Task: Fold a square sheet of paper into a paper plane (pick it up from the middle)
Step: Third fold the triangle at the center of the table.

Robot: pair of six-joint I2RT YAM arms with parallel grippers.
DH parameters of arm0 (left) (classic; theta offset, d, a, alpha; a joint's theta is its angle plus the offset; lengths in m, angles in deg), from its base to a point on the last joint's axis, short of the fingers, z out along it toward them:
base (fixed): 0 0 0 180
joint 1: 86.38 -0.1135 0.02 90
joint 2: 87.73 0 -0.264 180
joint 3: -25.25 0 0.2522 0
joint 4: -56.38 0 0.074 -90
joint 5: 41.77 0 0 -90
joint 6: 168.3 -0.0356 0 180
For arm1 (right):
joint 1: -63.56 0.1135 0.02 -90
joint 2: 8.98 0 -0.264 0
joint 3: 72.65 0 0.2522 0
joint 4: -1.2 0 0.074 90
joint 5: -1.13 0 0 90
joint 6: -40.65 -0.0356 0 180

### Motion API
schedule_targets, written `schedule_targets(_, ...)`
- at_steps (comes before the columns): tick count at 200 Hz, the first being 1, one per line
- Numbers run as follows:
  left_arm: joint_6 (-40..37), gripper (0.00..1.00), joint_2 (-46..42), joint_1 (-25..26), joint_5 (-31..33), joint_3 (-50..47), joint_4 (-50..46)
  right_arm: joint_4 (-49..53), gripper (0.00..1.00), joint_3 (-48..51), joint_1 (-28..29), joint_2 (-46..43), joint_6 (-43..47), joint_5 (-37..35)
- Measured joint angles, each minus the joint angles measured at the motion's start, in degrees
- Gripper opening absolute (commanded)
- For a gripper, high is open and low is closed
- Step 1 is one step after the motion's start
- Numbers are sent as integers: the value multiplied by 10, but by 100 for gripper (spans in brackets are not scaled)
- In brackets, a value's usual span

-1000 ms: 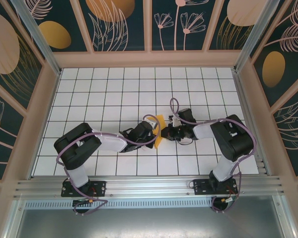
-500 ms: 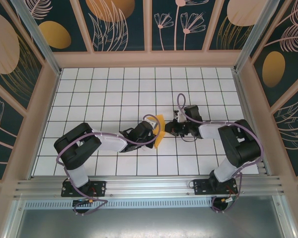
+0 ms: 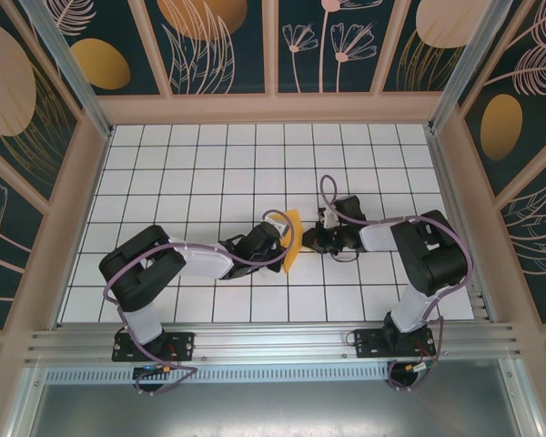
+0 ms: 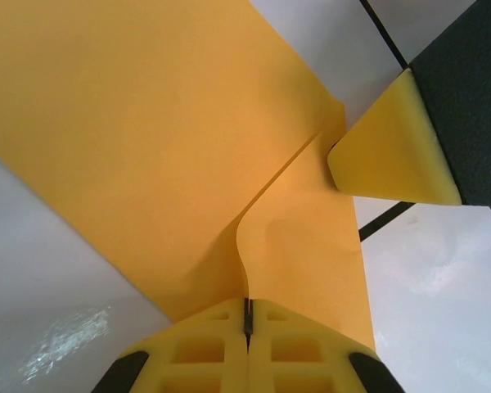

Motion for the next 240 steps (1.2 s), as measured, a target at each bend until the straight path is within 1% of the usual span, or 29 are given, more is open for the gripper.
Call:
schedule_targets(51, 0, 0, 0, 0, 0, 0, 0, 28, 8, -18, -1, -26, 4, -14)
schedule_targets(82, 0, 0, 0, 0, 0, 0, 0, 27, 7, -26, -1, -20, 4, -20)
schedule_targets(108, 0, 0, 0, 0, 0, 0, 0, 27, 6, -26, -1, 2, 2, -44)
schedule_targets(131, 0, 0, 0, 0, 0, 1, -1, 23, 6, -29, -3, 11, 0, -43)
schedule_targets(192, 0, 0, 0, 0, 2, 1, -2, 37, 6, -34, -5, -4, 0, -44)
schedule_targets(240, 0, 0, 0, 0, 2, 1, -2, 38, 6, -44, -7, 2, 0, -50)
